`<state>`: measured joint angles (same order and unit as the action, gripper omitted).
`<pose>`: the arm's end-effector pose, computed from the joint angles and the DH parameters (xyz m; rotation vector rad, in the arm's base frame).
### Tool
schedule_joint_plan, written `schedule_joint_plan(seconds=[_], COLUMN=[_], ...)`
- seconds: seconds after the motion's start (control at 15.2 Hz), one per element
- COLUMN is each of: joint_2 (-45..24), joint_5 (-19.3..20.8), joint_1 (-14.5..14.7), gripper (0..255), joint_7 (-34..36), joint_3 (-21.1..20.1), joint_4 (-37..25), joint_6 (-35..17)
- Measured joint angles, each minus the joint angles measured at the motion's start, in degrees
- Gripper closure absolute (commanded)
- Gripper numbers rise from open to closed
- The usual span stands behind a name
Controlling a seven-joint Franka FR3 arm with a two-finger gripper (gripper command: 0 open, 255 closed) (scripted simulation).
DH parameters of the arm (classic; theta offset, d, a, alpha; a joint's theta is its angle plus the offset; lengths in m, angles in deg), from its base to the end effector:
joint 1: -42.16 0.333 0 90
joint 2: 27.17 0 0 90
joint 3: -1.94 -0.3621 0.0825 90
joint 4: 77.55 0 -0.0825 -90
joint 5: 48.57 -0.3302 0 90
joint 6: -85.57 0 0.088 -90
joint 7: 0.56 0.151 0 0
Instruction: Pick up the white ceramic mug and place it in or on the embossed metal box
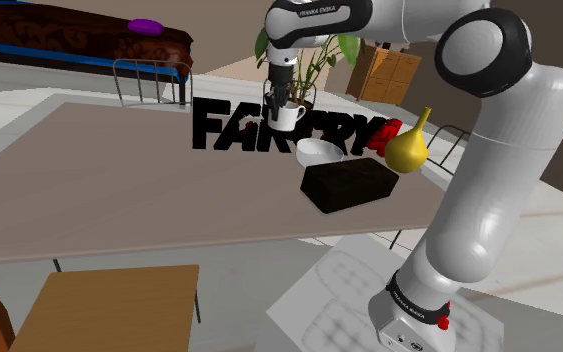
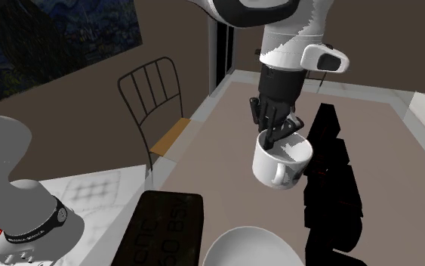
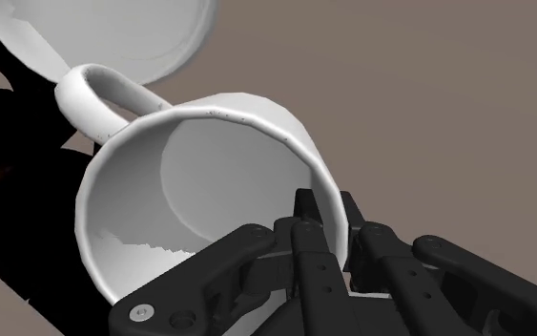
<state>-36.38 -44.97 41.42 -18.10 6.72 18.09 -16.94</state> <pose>0.5584 -0.0590 0.5185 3.0561 0.3460 -0.0837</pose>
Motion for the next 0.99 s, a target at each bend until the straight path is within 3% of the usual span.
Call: schedule_joint_plan(seconds=[0.99], joint_2=[27.34], joint_5=[4.29], joint_1=[-4.93], gripper=[255], joint_7=[-7.98], joint_3=[4.92], joint_4=[29.24], joint_6=[-2.75])
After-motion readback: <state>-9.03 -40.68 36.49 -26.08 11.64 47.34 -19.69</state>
